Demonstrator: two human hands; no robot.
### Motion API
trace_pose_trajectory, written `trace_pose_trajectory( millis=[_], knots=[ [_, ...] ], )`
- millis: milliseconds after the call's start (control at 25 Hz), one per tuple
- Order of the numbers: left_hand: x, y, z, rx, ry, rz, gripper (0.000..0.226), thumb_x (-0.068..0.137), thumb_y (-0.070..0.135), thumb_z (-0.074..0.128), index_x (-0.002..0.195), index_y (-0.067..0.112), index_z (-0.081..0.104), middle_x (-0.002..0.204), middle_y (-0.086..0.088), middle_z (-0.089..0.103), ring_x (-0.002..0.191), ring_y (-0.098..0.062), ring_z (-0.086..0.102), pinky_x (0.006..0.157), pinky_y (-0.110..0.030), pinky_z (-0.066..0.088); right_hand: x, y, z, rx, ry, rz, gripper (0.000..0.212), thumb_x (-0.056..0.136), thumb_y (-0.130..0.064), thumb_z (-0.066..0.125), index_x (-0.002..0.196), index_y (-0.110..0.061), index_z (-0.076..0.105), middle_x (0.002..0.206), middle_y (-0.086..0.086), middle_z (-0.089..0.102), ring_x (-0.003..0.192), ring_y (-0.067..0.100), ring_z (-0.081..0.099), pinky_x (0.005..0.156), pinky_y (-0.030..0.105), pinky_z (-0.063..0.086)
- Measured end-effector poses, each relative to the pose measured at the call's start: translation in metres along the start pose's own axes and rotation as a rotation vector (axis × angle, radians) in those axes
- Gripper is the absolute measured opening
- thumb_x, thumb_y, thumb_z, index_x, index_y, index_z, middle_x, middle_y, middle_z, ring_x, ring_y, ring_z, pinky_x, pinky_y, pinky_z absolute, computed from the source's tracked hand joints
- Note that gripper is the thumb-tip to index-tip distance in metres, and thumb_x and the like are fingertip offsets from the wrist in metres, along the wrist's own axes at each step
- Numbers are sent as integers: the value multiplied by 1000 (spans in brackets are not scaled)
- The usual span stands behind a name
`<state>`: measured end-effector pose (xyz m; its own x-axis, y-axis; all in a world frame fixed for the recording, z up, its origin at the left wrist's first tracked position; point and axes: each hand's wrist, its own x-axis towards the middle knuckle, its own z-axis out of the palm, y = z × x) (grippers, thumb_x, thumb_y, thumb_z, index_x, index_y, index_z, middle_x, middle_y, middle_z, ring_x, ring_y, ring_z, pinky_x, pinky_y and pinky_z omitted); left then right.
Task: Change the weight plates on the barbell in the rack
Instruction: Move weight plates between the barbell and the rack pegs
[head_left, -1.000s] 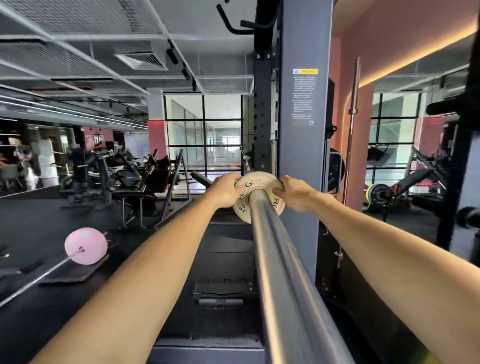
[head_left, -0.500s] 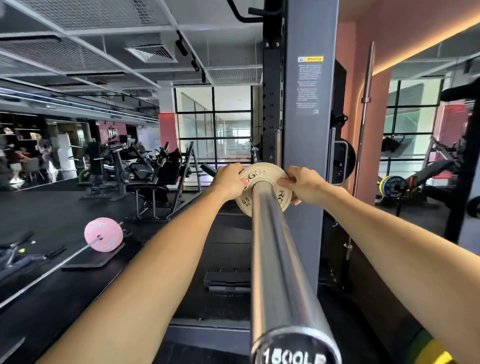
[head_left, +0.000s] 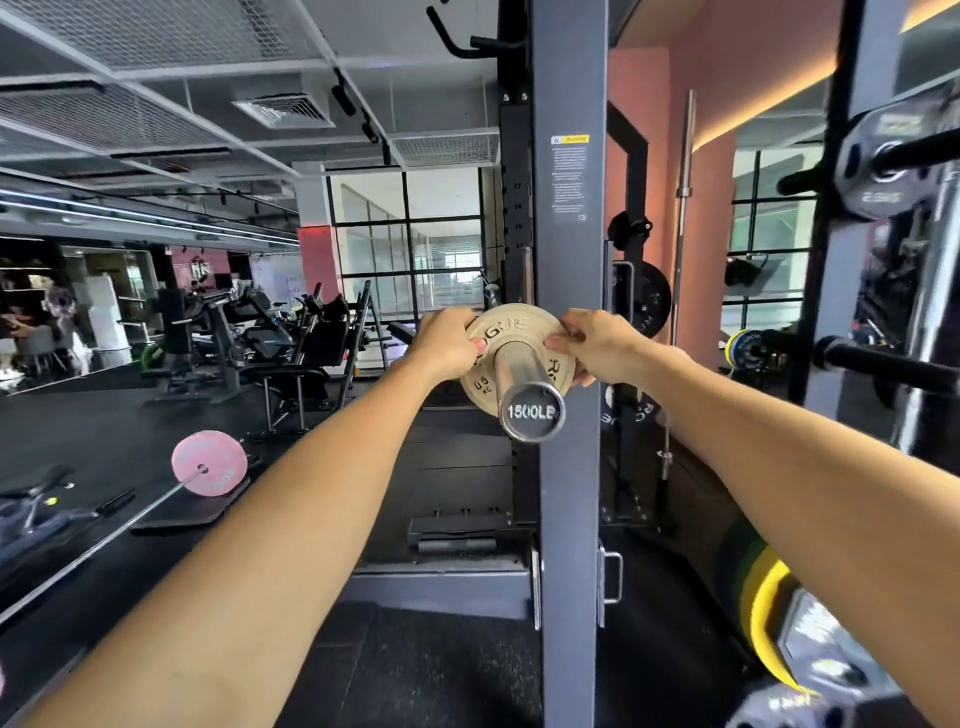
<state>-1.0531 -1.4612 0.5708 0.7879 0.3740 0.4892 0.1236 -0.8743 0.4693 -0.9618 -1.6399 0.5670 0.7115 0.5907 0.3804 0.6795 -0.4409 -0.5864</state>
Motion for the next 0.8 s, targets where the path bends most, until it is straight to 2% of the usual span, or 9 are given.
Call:
trace_pose_trajectory(
  millis=[120,320,480,600,720,800],
  knots=[
    [-42,17,-21,5,-6,13,17,93,17,62,109,14,64,112,-9,64,100,-26,57,83,-35,45,-45,-15,-7,23,-10,-3,12,98,-27,52,90,-17,52,88,9,68,72,27,73,56,29,60],
    [-98,38,-46,11,-1,30,13,93,15,63,105,12,65,108,-10,63,99,-28,60,85,-37,49,-102,-37,-17,70,-11,3,18,98,-25,52,104,-8,54,94,11,69,72,25,72,56,29,59],
    [-126,48,-61,20,-6,43,8,90,12,66,98,13,64,104,-8,65,94,-26,64,86,-42,56,-133,-49,-24,85,-26,-17,12,97,-24,53,99,-12,53,95,14,71,73,28,72,50,26,58],
    [-135,56,-70,49,-23,52,6,89,14,68,93,15,63,100,-7,67,93,-25,65,88,-40,55,-144,-48,-28,119,-56,-48,11,97,-24,54,91,-14,52,96,17,72,73,29,72,51,26,57],
    [-137,72,-83,87,7,48,5,89,17,69,91,14,66,95,-4,68,89,-22,65,81,-33,52,-145,-48,-42,164,-67,-93,11,97,-24,53,90,-15,52,95,17,71,73,29,72,57,31,60],
    [-134,88,-87,66,21,35,6,88,16,69,86,17,64,94,-4,68,87,-23,67,83,-37,56,-141,-46,-56,178,-71,-118,11,97,-24,53,89,-17,53,94,19,71,72,30,72,62,36,61]
  ],
)
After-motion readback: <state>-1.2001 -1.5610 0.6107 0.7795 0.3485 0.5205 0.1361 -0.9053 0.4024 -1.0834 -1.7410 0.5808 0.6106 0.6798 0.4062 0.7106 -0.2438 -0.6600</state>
